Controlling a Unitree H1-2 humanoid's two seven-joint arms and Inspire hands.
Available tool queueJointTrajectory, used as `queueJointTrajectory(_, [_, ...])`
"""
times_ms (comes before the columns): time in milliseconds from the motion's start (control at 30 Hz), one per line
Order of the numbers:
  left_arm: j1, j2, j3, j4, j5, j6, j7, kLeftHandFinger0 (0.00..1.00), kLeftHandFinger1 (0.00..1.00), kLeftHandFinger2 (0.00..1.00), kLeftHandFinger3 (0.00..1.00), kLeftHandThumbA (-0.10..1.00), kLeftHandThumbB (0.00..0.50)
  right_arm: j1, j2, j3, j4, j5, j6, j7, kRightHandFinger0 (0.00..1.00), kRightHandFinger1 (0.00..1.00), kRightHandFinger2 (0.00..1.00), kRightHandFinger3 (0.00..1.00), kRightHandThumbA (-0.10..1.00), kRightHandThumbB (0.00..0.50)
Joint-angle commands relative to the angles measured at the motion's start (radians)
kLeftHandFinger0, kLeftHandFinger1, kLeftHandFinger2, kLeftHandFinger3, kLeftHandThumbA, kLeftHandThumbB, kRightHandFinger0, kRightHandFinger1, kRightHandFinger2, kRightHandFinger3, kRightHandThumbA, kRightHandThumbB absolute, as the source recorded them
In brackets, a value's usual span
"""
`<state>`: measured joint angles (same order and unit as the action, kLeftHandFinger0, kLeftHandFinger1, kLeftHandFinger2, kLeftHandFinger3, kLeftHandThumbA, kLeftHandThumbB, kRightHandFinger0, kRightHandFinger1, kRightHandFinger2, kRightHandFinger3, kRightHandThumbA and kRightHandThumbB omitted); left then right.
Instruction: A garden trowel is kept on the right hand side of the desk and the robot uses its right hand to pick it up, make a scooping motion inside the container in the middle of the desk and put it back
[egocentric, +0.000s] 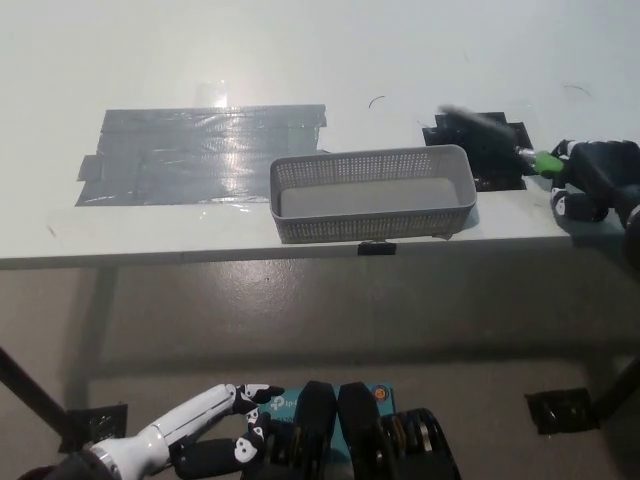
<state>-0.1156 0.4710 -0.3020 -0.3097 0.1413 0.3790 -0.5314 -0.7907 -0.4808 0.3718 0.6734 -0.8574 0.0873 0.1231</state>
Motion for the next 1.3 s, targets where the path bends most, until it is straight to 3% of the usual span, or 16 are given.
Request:
queueJointTrajectory(0, [-0.002, 0.014, 0.013, -0.028, 0.013, -0.022, 0.014, 1.00, 1.00, 1.00, 1.00, 0.89, 0.185, -0.034, -0.018, 0.003, -0.051, -0.040, 0.086, -0.027, 0.14, 0.36, 0.65, 1.00, 0.05, 0.041])
queueJointTrajectory(33, [-0.001, 0.013, 0.014, -0.028, 0.012, -0.026, 0.014, 1.00, 1.00, 1.00, 1.00, 0.88, 0.188, -0.035, -0.023, 0.013, -0.063, -0.051, 0.103, 0.004, 0.58, 1.00, 1.00, 1.00, 0.38, 0.083])
queueJointTrajectory(67, [-0.001, 0.011, 0.016, -0.027, 0.009, -0.032, 0.015, 1.00, 1.00, 1.00, 1.00, 0.88, 0.187, -0.035, -0.029, 0.027, -0.081, -0.062, 0.126, 0.046, 1.00, 1.00, 1.00, 1.00, 0.41, 0.117])
queueJointTrajectory(100, [-0.001, 0.011, 0.016, -0.027, 0.009, -0.032, 0.015, 1.00, 1.00, 1.00, 1.00, 0.88, 0.186, -0.034, -0.029, 0.029, -0.083, -0.062, 0.129, 0.047, 1.00, 1.00, 1.00, 1.00, 0.42, 0.116])
queueJointTrajectory(167, [-0.002, 0.010, 0.018, -0.022, 0.005, -0.040, 0.016, 1.00, 1.00, 1.00, 1.00, 0.88, 0.179, -0.045, -0.033, 0.053, -0.109, -0.079, 0.181, 0.133, 1.00, 1.00, 1.00, 1.00, 0.65, 0.369])
queueJointTrajectory(200, [-0.003, 0.011, 0.018, -0.021, 0.007, -0.038, 0.016, 1.00, 1.00, 1.00, 1.00, 0.89, 0.186, -0.053, -0.036, 0.066, -0.120, -0.084, 0.209, 0.189, 1.00, 1.00, 1.00, 1.00, 0.72, 0.445])
queueJointTrajectory(267, [-0.007, 0.015, 0.014, -0.024, 0.016, -0.034, 0.015, 1.00, 1.00, 1.00, 1.00, 0.90, 0.179, -0.059, -0.038, 0.056, -0.153, -0.044, 0.255, 0.277, 1.00, 1.00, 1.00, 1.00, 0.82, 0.500])
queueJointTrajectory(300, [-0.007, 0.016, 0.014, -0.025, 0.017, -0.034, 0.015, 1.00, 1.00, 1.00, 1.00, 0.90, 0.179, -0.061, -0.037, 0.047, -0.159, -0.024, 0.266, 0.299, 1.00, 1.00, 1.00, 1.00, 0.83, 0.500])
queueJointTrajectory(400, [-0.010, 0.022, 0.009, -0.022, 0.028, -0.031, 0.013, 1.00, 1.00, 1.00, 1.00, 0.94, 0.199, -0.082, -0.049, 0.017, -0.199, 0.051, 0.315, 0.435, 1.00, 1.00, 1.00, 1.00, 1.00, 0.500])
queueJointTrajectory(567, [-0.016, 0.023, 0.010, -0.021, 0.020, -0.034, 0.008, 1.00, 1.00, 1.00, 1.00, 0.92, 0.185, -0.084, -0.083, 0.003, -0.282, 0.086, 0.314, 0.513, 1.00, 1.00, 1.00, 1.00, 1.00, 0.500])
queueJointTrajectory(700, [-0.019, 0.028, 0.005, -0.024, 0.033, -0.028, 0.008, 1.00, 1.00, 1.00, 1.00, 0.95, 0.204, -0.070, -0.110, -0.011, -0.373, 0.113, 0.288, 0.536, 1.00, 1.00, 1.00, 1.00, 1.00, 0.500])
queueJointTrajectory(833, [-0.018, 0.031, 0.009, -0.027, 0.028, -0.017, 0.003, 1.00, 1.00, 1.00, 1.00, 0.97, 0.207, -0.001, -0.164, -0.042, -0.626, 0.140, 0.284, 0.577, 1.00, 1.00, 1.00, 1.00, 0.90, 0.500])
queueJointTrajectory(900, [-0.013, 0.030, 0.005, -0.021, 0.040, -0.034, 0.010, 1.00, 1.00, 1.00, 1.00, 1.00, 0.238, 0.097, -0.203, -0.083, -0.842, 0.156, 0.275, 0.565, 1.00, 1.00, 1.00, 1.00, 0.83, 0.500])
queueJointTrajectory(967, [-0.010, 0.030, 0.007, -0.022, 0.040, -0.032, 0.011, 1.00, 1.00, 1.00, 1.00, 1.00, 0.243, 0.144, -0.217, -0.095, -0.939, 0.129, 0.267, 0.549, 1.00, 1.00, 1.00, 1.00, 0.84, 0.491])
queueJointTrajectory(1000, [-0.010, 0.028, 0.012, -0.018, 0.030, -0.037, 0.011, 1.00, 1.00, 1.00, 1.00, 1.00, 0.241, 0.231, -0.223, -0.135, -1.076, 0.096, 0.270, 0.503, 1.00, 1.00, 1.00, 1.00, 0.74, 0.426])
queueJointTrajectory(1267, [-0.012, 0.027, 0.019, -0.017, 0.025, -0.042, 0.014, 1.00, 1.00, 1.00, 1.00, 0.99, 0.243, 0.557, -0.169, -0.258, -1.366, 0.034, 0.222, 0.343, 1.00, 1.00, 1.00, 1.00, 0.64, 0.297])
